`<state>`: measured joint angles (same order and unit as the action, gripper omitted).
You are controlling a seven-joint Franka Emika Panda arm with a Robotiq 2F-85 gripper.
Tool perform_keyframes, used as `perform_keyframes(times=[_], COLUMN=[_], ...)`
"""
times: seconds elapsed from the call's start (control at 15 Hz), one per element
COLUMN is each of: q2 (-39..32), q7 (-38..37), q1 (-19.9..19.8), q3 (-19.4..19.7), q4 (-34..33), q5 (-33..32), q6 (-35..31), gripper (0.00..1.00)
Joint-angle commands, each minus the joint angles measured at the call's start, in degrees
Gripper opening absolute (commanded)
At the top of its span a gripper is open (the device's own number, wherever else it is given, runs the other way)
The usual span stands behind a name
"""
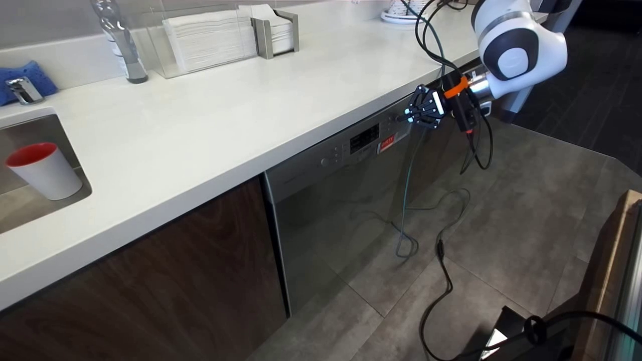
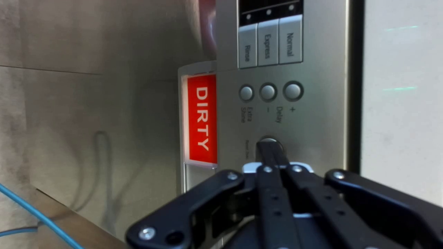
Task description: Press the big button on the top right side of the dishwasher
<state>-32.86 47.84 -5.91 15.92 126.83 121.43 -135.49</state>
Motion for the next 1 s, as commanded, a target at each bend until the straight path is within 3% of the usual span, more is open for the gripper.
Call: perform_keyframes(times=[0.0, 0.93], q2=[-1.26, -1.40], q7=[1.68, 1.90], q1=[-0.50, -0.41], q3=[-0.11, 0.09], q4=[-2.59, -2.68], q5=[3.28, 4.30], q6=[2.26, 2.55], gripper=[0.00, 0.00])
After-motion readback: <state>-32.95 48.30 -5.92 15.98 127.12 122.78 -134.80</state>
